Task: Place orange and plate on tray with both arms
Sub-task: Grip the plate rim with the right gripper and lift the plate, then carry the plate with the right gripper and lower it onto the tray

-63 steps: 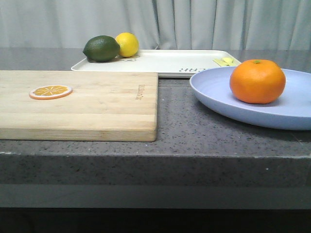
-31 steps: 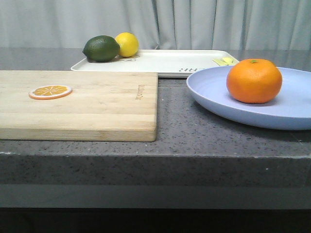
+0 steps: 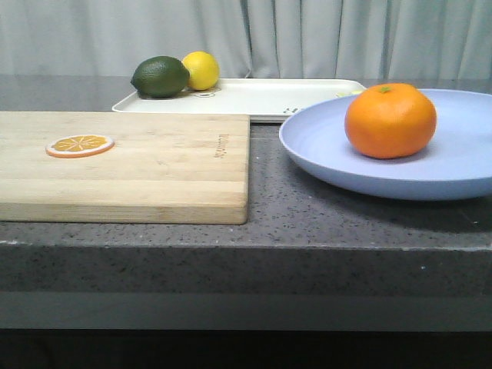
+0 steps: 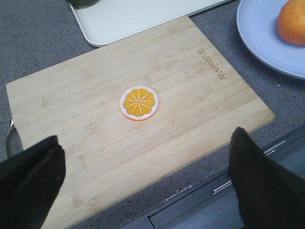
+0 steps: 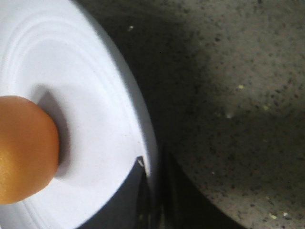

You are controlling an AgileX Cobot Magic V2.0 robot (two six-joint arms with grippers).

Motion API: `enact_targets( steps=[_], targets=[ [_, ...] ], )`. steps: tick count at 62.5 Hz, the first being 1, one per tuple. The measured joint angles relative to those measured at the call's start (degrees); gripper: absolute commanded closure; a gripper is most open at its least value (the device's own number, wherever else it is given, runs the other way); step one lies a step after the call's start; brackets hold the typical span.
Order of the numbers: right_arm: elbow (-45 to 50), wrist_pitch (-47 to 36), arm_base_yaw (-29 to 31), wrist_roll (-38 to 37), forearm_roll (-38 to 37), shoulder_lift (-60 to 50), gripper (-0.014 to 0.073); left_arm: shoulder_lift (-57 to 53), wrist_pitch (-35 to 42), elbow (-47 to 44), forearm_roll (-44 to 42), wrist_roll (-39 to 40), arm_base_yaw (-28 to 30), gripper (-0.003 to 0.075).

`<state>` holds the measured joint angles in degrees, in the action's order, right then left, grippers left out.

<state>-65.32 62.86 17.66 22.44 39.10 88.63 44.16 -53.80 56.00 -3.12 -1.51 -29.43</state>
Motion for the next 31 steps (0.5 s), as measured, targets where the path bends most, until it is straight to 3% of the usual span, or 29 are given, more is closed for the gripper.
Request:
enact_targets(
  steps=[15,31],
  targets=[
    [-8.38,0.05,-2.98,-3.51,0.0,0.7,0.0652,0.0,0.0,0.0,-0.1,0.0,0.0,0.0047],
    [-21.88,-0.33,-8.86,-9.47,0.11,8.94,0.0652,0.0,0.0,0.0,0.14,0.0,0.0,0.0047]
  ],
)
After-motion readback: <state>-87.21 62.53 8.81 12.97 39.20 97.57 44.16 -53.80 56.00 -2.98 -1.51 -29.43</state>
